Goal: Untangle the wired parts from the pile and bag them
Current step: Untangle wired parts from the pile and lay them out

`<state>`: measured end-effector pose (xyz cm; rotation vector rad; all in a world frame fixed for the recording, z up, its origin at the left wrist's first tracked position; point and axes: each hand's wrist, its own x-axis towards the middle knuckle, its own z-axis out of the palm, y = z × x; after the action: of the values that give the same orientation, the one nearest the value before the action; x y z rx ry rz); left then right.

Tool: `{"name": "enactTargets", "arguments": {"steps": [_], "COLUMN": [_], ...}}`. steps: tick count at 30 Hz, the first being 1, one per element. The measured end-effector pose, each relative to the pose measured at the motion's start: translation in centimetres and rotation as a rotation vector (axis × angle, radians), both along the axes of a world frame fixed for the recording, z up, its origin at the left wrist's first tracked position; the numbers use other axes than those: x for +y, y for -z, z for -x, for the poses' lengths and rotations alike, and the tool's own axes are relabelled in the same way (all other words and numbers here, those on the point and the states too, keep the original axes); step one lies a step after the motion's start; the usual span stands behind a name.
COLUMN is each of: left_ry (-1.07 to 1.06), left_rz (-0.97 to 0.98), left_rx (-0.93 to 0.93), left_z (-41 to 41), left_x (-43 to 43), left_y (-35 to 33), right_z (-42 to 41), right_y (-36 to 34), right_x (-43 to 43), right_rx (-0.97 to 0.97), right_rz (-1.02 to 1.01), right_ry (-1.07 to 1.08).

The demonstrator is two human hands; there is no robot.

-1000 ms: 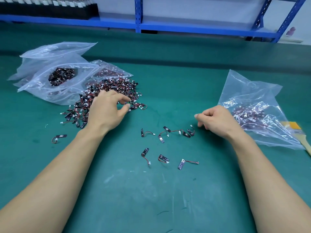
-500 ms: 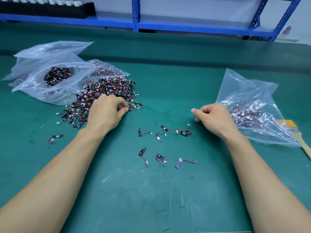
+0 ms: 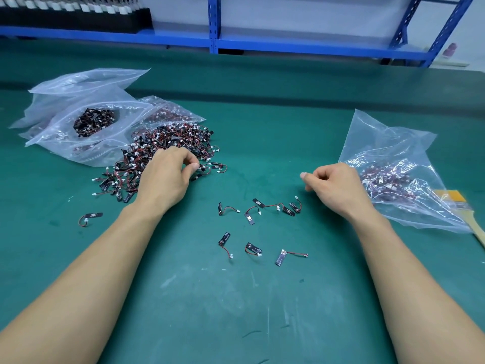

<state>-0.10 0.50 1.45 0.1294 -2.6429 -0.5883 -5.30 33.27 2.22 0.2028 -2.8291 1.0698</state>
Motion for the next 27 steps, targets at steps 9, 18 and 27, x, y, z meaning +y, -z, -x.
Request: {"name": "enactTargets", "arguments": {"steps": [9, 18, 27], "left_ry": [0.004, 0.153, 0.277], "left_rz": [-0.392, -0.674, -0.788], "left_rx": [0.113, 0.108, 0.060], "left_z": [-0.3, -1.0, -1.6], "left_x": [0.6, 2.0, 3.5], "left_y": [-0.7, -2.0, -2.5], "right_z": [0.0, 0.0, -0.2], "right_y": [0.0, -0.1, 0.0], "right_x": [0.0, -0.1, -0.5], "right_rx": [0.016, 0.028, 0.085], "right_rz": [-0.011, 0.000, 0.057], "right_ry": [0.000, -0.006, -0.049]}}
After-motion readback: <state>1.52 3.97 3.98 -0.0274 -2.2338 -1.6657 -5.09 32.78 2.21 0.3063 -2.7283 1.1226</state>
